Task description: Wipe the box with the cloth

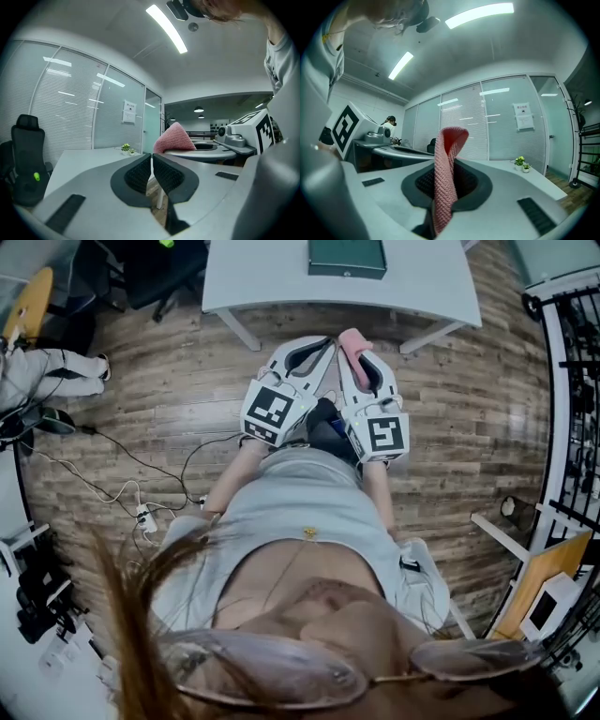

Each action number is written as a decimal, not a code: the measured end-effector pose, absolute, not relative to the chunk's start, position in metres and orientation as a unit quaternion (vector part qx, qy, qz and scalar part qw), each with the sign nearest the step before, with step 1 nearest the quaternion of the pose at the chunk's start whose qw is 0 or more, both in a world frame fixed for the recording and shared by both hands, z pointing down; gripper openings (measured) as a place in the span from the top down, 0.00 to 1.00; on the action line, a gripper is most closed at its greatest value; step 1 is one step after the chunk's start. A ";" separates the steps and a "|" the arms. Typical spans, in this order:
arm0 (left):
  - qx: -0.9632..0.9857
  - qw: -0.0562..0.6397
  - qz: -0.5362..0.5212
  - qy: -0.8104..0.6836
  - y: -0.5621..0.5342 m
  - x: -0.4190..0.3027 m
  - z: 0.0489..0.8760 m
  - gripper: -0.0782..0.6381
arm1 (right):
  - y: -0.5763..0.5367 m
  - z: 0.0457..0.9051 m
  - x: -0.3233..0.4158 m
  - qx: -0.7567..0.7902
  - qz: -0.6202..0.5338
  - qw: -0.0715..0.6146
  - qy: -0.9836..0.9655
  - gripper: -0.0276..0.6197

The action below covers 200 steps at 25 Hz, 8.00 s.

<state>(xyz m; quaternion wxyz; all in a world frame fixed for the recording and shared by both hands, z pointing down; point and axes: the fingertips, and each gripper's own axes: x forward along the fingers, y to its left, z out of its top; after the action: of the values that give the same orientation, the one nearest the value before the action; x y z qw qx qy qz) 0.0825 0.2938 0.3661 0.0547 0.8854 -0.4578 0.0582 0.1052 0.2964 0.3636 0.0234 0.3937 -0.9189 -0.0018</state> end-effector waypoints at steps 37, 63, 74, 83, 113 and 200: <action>0.869 0.076 0.060 -0.486 0.072 0.112 0.375 0.84 | 0.072 0.373 0.134 0.368 0.033 0.031 -0.929 0.90; 0.898 0.087 0.078 -0.425 -0.067 0.045 0.393 0.84 | -0.067 0.395 0.093 0.442 0.046 0.067 -0.893 0.90; 0.888 0.123 0.097 -0.432 -0.093 -0.001 0.438 0.84 | -0.095 0.428 0.090 0.470 0.060 0.113 -0.873 0.90; 0.874 0.169 0.135 -0.434 -0.101 -0.021 0.491 0.83 | -0.112 0.459 0.107 0.493 0.073 0.154 -0.853 0.90; 0.757 0.325 0.249 -0.509 -0.064 -0.028 0.635 0.71 | -0.179 0.629 0.161 0.413 0.196 0.370 -0.809 0.89; 0.857 0.292 0.285 -0.315 -0.060 -0.006 0.631 0.60 | -0.157 0.641 0.091 0.387 0.272 0.408 -0.781 0.90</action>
<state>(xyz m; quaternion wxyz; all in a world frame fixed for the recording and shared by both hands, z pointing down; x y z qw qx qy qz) -0.0056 -0.0605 0.6313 0.2916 0.8569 -0.3153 0.2852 0.0906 -0.1571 0.6405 0.4083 0.3866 -0.7810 0.2718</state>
